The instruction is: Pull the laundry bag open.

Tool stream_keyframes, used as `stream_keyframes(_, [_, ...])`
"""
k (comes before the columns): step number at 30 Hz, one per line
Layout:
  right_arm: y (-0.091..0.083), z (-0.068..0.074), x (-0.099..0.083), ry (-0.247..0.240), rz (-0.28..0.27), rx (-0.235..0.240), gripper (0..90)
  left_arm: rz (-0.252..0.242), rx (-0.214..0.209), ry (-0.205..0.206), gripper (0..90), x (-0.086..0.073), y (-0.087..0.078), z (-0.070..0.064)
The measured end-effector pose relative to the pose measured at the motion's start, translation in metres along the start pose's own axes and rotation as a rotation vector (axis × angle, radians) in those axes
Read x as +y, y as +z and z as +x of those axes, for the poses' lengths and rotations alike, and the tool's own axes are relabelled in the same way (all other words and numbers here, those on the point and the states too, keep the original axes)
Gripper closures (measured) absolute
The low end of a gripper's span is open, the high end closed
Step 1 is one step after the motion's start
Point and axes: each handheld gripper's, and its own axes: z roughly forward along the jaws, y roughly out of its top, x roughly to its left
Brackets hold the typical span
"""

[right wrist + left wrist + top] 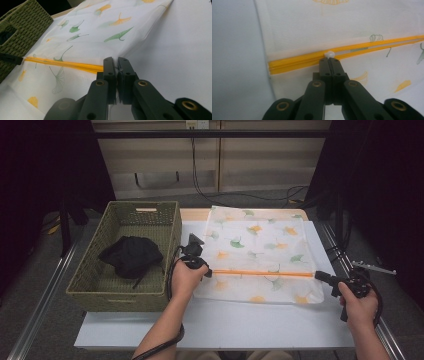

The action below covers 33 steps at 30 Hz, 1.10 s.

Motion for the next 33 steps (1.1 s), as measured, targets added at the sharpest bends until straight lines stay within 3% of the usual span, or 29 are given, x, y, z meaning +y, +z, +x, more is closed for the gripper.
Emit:
stream_keyframes(3, [-0.001, -0.001, 0.000, 0.001, -0.002, -0.001, 86.6, -0.005, 0.017, -0.005, 90.0, -0.001, 0.000, 0.003])
stream_keyframes(13, [-0.002, -0.002, 0.000, 0.003, -0.006, -0.001, 86.6, -0.014, 0.014, -0.009, 90.0, 0.000, -0.005, 0.001])
stream_keyframes(16, [-0.002, -0.002, 0.000, 0.001, -0.005, -0.001, 86.6, 0.002, 0.019, 0.006, 90.0, 0.002, -0.009, 0.000])
stream_keyframes(22, [-0.003, -0.004, -0.001, 0.004, -0.008, -0.013, 86.6, -0.019, 0.027, -0.007, 90.0, 0.007, -0.024, 0.001])
stream_keyframes(23, [-0.004, -0.005, -0.001, 0.003, -0.006, -0.015, 86.6, -0.013, 0.045, 0.008, 90.0, 0.007, -0.026, 0.000])
stream_keyframes(29, [-0.003, -0.003, -0.001, 0.001, -0.005, -0.015, 86.6, -0.007, 0.066, -0.003, 90.0, 0.009, -0.031, 0.002])
stream_keyframes(33, [-0.004, -0.003, -0.001, 0.004, -0.001, -0.009, 86.6, -0.024, 0.056, -0.007, 90.0, 0.010, -0.038, 0.004])
